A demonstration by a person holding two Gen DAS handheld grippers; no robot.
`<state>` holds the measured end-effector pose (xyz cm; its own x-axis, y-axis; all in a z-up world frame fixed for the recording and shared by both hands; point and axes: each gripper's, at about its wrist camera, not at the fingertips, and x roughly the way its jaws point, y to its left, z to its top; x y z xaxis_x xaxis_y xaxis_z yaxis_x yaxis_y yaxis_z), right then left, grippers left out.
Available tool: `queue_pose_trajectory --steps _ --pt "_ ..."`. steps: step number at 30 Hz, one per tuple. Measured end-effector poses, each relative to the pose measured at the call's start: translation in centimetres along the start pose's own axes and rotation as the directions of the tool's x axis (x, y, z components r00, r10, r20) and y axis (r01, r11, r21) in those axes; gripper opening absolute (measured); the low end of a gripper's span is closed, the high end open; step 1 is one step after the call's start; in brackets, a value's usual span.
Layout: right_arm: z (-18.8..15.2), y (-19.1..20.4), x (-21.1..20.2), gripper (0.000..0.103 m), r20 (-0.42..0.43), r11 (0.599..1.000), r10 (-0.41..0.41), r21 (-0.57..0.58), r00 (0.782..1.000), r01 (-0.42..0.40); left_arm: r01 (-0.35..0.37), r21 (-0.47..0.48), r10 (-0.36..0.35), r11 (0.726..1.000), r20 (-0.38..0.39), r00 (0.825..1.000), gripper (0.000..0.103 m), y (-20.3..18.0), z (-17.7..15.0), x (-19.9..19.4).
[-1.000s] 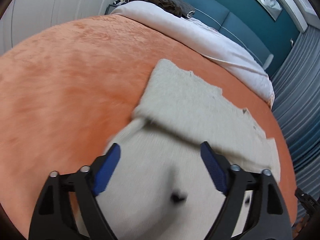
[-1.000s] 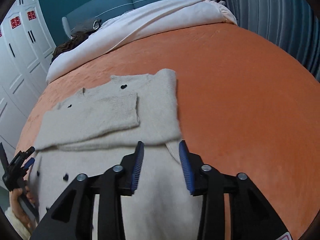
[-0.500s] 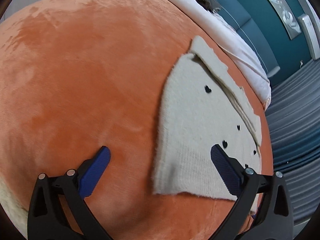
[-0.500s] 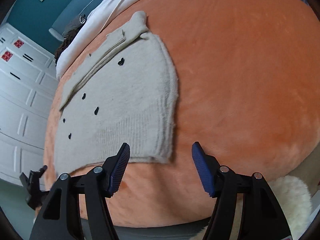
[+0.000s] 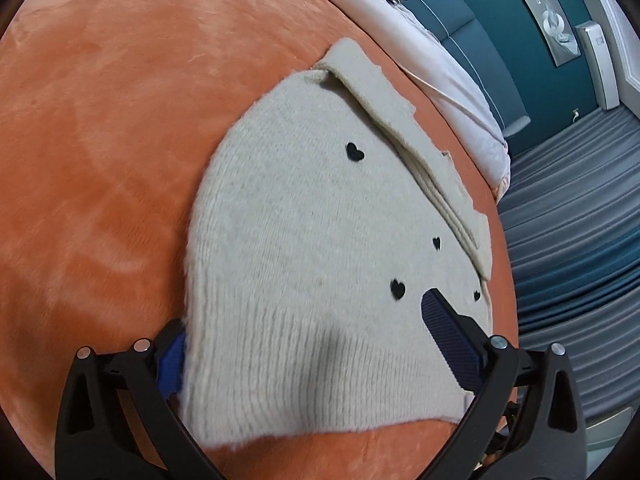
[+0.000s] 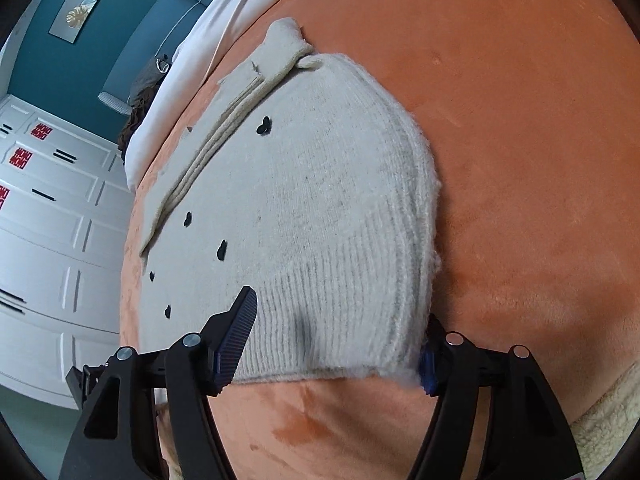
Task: Fold small clothes
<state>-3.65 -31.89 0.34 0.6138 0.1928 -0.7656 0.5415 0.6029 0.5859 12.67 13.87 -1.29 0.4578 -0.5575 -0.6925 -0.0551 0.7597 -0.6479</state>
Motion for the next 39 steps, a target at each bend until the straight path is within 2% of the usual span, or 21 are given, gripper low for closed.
queue_pose_trajectory --steps 2,3,4,5,6,7,8,9,12,15,20,23,27,30,32,35,37,39 --pt "0.7 0.3 0.6 0.067 0.0 1.0 0.0 0.007 1.0 0.0 0.002 -0.005 -0.002 1.0 -0.007 1.0 0.098 -0.3 0.5 0.3" --pt "1.0 0.5 0.8 0.067 0.0 1.0 0.0 0.012 1.0 0.0 0.003 -0.005 -0.003 1.0 -0.017 1.0 0.092 -0.5 0.7 0.4" --pt "1.2 0.7 1.0 0.06 -0.001 1.0 -0.001 0.011 1.0 0.001 0.004 -0.004 -0.004 1.0 -0.031 1.0 0.085 -0.7 0.9 0.6" --pt "1.5 0.9 1.3 0.044 -0.007 1.0 -0.012 0.004 1.0 0.012 0.016 -0.007 -0.016 1.0 -0.051 0.999 0.07 -0.7 1.0 0.7" --pt "1.5 1.2 1.5 0.034 -0.016 1.0 -0.024 -0.003 1.0 0.024 0.033 -0.014 -0.034 0.999 -0.077 0.996 0.047 -0.9 1.2 0.9" --pt "1.7 1.3 1.5 0.015 -0.018 1.0 -0.03 -0.008 0.999 0.03 0.049 -0.019 -0.051 0.999 -0.096 0.994 0.035 -0.9 1.3 1.0" --pt "1.8 1.6 1.3 0.013 -0.01 0.999 -0.032 -0.014 0.999 0.032 0.069 -0.023 -0.071 0.997 -0.118 0.99 0.015 -1.0 1.3 1.0" --pt "1.8 1.9 0.8 0.012 0.006 0.999 -0.027 -0.027 1.0 0.027 0.082 -0.02 -0.084 0.996 -0.123 0.989 0.009 -1.2 1.3 0.7" --pt "1.6 3.5 -1.7 0.01 0.058 0.993 -0.032 -0.115 0.998 0.038 0.119 0.037 -0.114 0.992 -0.112 0.987 0.007 -2.3 1.0 -1.4" --pt "0.9 4.4 -4.2 0.008 0.078 0.977 -0.032 -0.209 0.996 0.048 0.127 0.099 -0.116 0.987 -0.109 0.987 0.007 -3.1 0.2 -3.9" --pt "-1.7 3.2 -8.2 0.008 0.067 0.952 -0.062 -0.296 0.996 0.079 0.127 0.147 -0.102 0.981 -0.17 0.98 0.006 -2.7 -3.1 -7.6" --pt "-4.7 1.0 -11.0 0.008 0.005 0.95 -0.064 -0.305 0.998 0.063 0.115 0.181 -0.071 0.977 -0.234 0.97 0.006 -2.2 -6.3 -9.7" --pt "-9.3 -2.0 -14.1 0.008 -0.093 0.945 -0.096 -0.322 0.991 0.061 0.104 0.211 -0.025 0.972 -0.348 0.937 0.006 -1.2 -11.3 -13.2" --pt "-12.5 -3.4 -16.5 0.009 -0.175 0.953 -0.062 -0.304 0.983 0.006 0.102 0.178 -0.027 0.979 -0.381 0.924 0.006 -0.4 -13.4 -16.3" --pt "-14.7 -3.3 -18.7 0.009 -0.21 0.937 -0.041 -0.348 0.977 -0.035 0.104 0.174 -0.027 0.979 -0.396 0.918 0.006 -0.4 -15.0 -18.9" --pt "-16.1 -2.9 -21.9 0.009 -0.25 0.915 0.021 -0.384 0.968 -0.119 0.092 0.179 -0.014 0.98 -0.397 0.918 0.006 -1.0 -16.4 -22.3" --pt "-15.5 -2.1 -23.6 0.009 -0.241 0.9 0.051 -0.41 0.969 -0.149 0.088 0.174 -0.021 0.981 -0.359 0.933 0.006 -1.7 -16.0 -24.1" --pt "-13.7 -1.0 -25.1 0.009 -0.187 0.888 0.126 -0.417 0.974 -0.195 0.103 0.181 -0.047 0.978 -0.29 0.956 0.006 -3.0 -14.0 -25.3"
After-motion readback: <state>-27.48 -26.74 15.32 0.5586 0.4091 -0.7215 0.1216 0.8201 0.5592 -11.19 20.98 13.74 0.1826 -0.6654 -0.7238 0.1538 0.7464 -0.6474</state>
